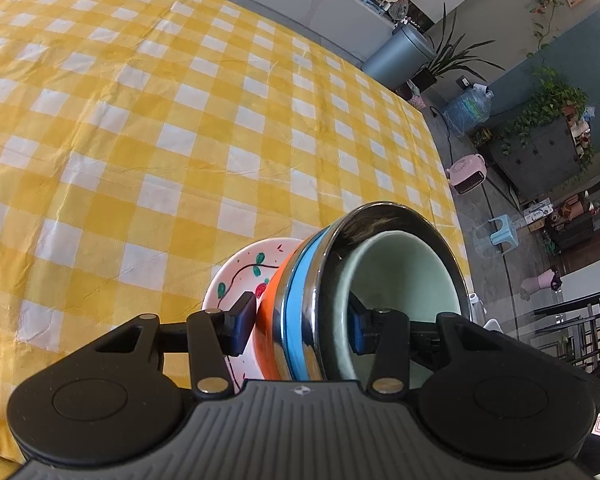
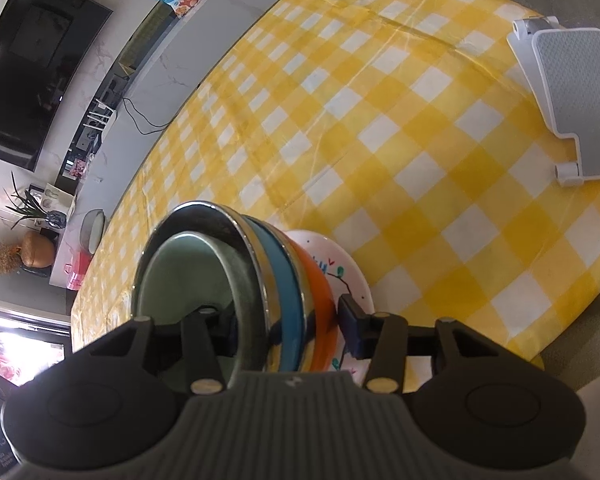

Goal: Organize plates and bowls

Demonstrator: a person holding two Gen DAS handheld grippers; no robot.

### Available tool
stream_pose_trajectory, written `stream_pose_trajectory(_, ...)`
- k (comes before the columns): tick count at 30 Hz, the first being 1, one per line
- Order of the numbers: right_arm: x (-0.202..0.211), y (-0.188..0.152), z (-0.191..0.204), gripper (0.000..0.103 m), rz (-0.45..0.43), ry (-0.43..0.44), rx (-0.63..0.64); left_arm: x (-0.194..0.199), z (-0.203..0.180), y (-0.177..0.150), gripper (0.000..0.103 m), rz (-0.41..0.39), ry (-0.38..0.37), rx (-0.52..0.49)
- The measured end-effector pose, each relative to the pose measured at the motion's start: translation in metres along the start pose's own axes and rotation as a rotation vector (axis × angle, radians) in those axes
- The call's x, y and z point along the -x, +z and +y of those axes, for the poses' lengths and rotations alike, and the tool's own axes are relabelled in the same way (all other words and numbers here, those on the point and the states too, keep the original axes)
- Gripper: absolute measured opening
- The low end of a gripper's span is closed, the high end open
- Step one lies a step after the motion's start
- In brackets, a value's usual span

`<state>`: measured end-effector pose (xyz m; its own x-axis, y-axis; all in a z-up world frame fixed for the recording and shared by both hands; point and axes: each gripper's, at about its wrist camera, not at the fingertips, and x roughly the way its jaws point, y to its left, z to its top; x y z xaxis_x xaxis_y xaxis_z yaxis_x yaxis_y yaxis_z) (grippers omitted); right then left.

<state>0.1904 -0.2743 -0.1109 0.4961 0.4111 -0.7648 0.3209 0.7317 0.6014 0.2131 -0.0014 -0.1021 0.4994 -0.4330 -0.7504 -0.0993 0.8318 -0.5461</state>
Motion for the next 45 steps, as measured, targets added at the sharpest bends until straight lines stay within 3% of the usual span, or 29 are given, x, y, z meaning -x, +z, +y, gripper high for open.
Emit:
stream_pose_trajectory(4,0.004,0.0,0.005,0.05,-0.018,-0.017,0.026,0.006,-0.004,0.001,0.066,-0.029,-0.002,-0.004)
stream_pose_trajectory(10,0.015,-0.001,0.011,0.067,-0.061,-0.039,0.068,0.019,-0.014,0.001,0.069,-0.065,0.027,-0.073)
stream_pose_trajectory(13,0.023,-0.002,0.014,0.068,-0.077,-0.015,0.09,0.034,-0.019,0.003,0.069,-0.089,0.037,-0.106)
stream_pose_trajectory(16,0.038,-0.005,0.021,0.068,-0.122,-0.031,0.128,0.06,-0.032,0.002,0.069,-0.147,0.043,-0.179)
stream_pose_trajectory(19,0.063,-0.013,0.032,0.076,-0.207,-0.048,0.204,0.094,-0.051,-0.006,0.069,-0.243,0.056,-0.286)
stream_pose_trajectory(28,0.148,-0.061,0.06,0.085,-0.453,-0.084,0.452,0.177,-0.087,-0.065,0.069,-0.51,0.044,-0.52)
stream_pose_trajectory(33,0.185,-0.102,0.067,0.091,-0.595,-0.126,0.609,0.194,-0.098,-0.093,0.069,-0.555,0.08,-0.602)
stream_pose_trajectory(37,0.205,-0.13,0.067,0.093,-0.658,-0.114,0.681,0.201,-0.105,-0.116,0.069,-0.609,0.145,-0.696)
stream_pose_trajectory(41,0.215,-0.156,0.064,0.094,-0.702,-0.119,0.756,0.201,-0.109,-0.138,0.079,-0.657,0.205,-0.764)
stream_pose_trajectory(45,0.218,-0.173,0.059,0.099,-0.75,-0.144,0.815,0.195,-0.107,-0.154,0.09,-0.655,0.227,-0.813)
